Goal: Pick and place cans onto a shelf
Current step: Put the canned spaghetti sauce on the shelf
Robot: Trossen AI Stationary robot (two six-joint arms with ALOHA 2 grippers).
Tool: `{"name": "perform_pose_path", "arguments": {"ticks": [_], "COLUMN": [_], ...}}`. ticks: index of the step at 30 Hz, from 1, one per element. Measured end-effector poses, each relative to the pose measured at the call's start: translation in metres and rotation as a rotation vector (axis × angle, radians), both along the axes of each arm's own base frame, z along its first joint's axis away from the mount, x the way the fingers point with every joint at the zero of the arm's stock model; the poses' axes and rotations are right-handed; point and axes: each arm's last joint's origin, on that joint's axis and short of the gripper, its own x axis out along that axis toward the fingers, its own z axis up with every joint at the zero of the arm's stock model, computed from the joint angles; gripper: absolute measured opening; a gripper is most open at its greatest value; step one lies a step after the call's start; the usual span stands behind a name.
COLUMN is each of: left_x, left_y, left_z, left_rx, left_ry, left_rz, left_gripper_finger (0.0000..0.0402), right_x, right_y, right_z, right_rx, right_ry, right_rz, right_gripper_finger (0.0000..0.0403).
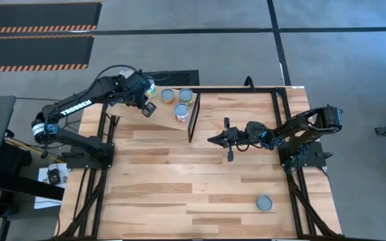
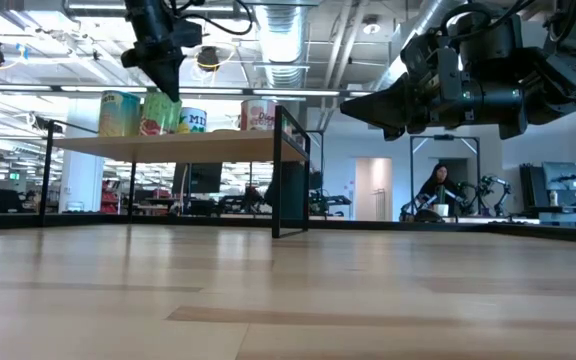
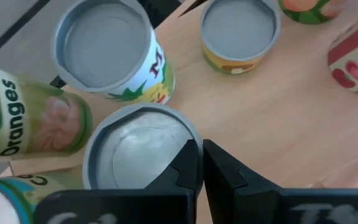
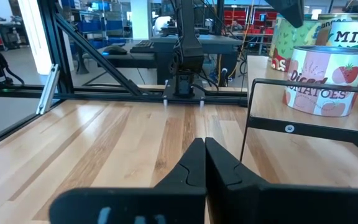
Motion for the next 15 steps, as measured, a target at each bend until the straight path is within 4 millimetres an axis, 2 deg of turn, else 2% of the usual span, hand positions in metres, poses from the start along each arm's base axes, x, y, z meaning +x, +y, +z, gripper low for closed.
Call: {"name": "perform_pose_path", "arguments": {"ticks": [5, 15], "left_x": [0.0001, 0.0], "left_y": [0.0011, 0.0018], "left_z": [-0.0002, -0.0001], "left_rx": [0.005, 0.027], "left_ry": [0.003, 0.018], "left_rz": [0.0, 0.003], "left_gripper_finger": [0.0005, 0.004], "right_x": [0.0, 0.0], "right_y": [0.0, 0.0001], "right_z": [0.0, -0.0001], "right_rx": [0.0, 0.0], "right_ry": [0.0, 0.001], "right_rz": [0.0, 0.0], "right_gripper_finger": [0.0008, 0.0008]}}
